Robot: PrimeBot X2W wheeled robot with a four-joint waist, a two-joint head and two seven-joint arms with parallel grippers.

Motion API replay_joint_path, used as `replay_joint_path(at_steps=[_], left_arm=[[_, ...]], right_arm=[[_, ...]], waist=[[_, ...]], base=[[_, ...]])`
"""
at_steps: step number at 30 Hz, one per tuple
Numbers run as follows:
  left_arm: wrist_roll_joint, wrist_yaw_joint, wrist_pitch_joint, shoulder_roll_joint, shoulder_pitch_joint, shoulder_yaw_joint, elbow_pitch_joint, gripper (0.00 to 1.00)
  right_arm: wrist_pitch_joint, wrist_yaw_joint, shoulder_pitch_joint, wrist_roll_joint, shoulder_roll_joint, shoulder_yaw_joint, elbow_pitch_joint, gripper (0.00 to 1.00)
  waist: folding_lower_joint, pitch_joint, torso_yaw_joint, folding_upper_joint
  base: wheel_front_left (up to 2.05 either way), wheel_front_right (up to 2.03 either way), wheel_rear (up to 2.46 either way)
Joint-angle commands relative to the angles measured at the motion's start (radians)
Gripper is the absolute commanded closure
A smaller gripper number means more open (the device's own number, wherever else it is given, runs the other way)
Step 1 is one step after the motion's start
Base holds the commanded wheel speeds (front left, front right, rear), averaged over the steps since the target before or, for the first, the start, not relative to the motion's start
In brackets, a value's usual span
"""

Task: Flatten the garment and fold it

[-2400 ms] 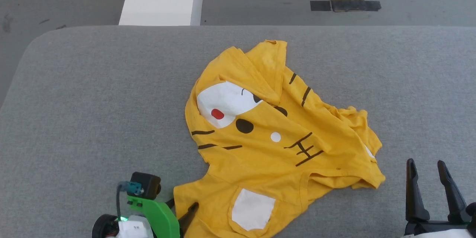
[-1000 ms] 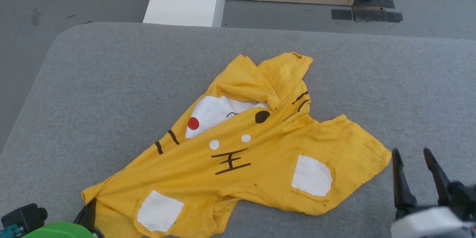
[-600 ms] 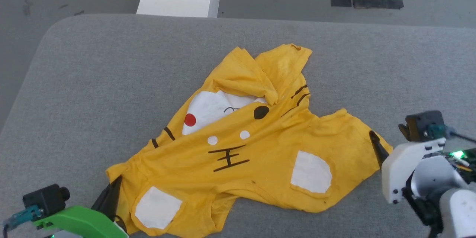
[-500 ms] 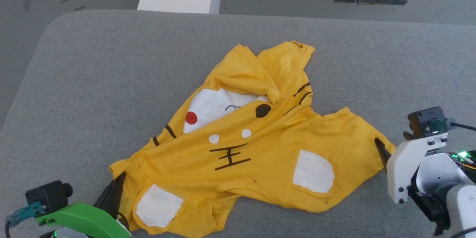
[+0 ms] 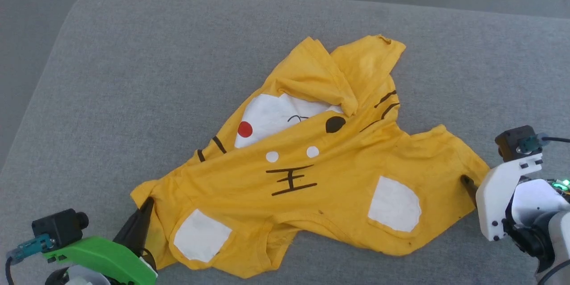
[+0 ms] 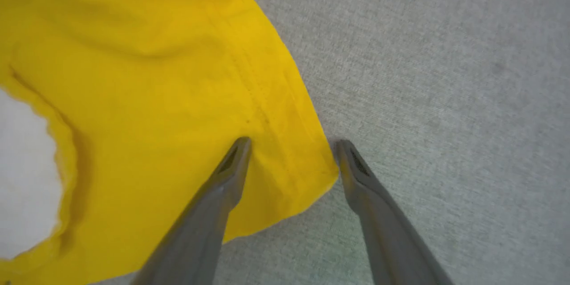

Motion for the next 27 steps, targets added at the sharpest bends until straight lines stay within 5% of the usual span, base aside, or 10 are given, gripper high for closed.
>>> replay_joint_path(at_steps=[1,2,4,5,12,18,21,27], left_arm=[[-0.005,-0.009,-0.001,0.008,-0.021,0.002,0.003,1.0],[-0.007,-0.011,-0.002,0.008,-0.024,0.002,0.004,1.0],[-0.012,-0.014,-0.004,0.008,-0.03,0.004,0.007,1.0],[-0.014,-0.015,-0.006,0.008,-0.032,0.006,0.01,1.0],[-0.037,-0.015,-0.014,0.002,-0.044,0.02,0.024,1.0],[-0.071,0.0,-0.035,-0.029,-0.042,0.04,0.013,1.0],[-0.076,0.003,-0.056,-0.043,-0.059,0.048,-0.006,1.0],[-0.099,0.017,-0.042,-0.054,-0.174,0.044,-0.058,1.0]], right_arm=[[0.004,-0.002,-0.009,0.008,0.012,0.005,0.025,0.0],[0.009,-0.002,-0.01,0.012,0.017,0.007,0.032,0.13],[0.026,-0.002,-0.012,0.024,0.029,0.011,0.043,0.9],[0.036,-0.002,-0.012,0.031,0.031,0.012,0.046,1.0],[0.055,-0.002,-0.017,0.07,0.056,-0.03,0.012,1.0],[-0.083,-0.002,-0.015,0.114,0.195,-0.193,-0.081,1.0],[-0.145,-0.002,-0.023,0.182,0.25,-0.258,-0.121,1.0],[-0.244,-0.002,-0.095,0.406,0.262,-0.285,-0.116,1.0]], waist=[[0.0,0.023,0.014,0.0],[0.0,0.028,0.015,0.0],[0.0,0.036,0.015,0.0],[0.0,0.039,0.014,0.0],[0.0,0.017,-0.004,0.0],[0.0,-0.045,-0.022,0.0],[0.0,-0.074,-0.036,0.0],[0.0,-0.124,-0.066,0.0]], base=[[0.0,0.0,0.0],[0.0,0.0,0.0],[0.0,0.0,0.0],[0.0,0.0,0.0],[0.0,0.0,0.0],[0.0,0.0,0.0],[0.0,0.0,0.0],[0.0,0.0,0.0]])
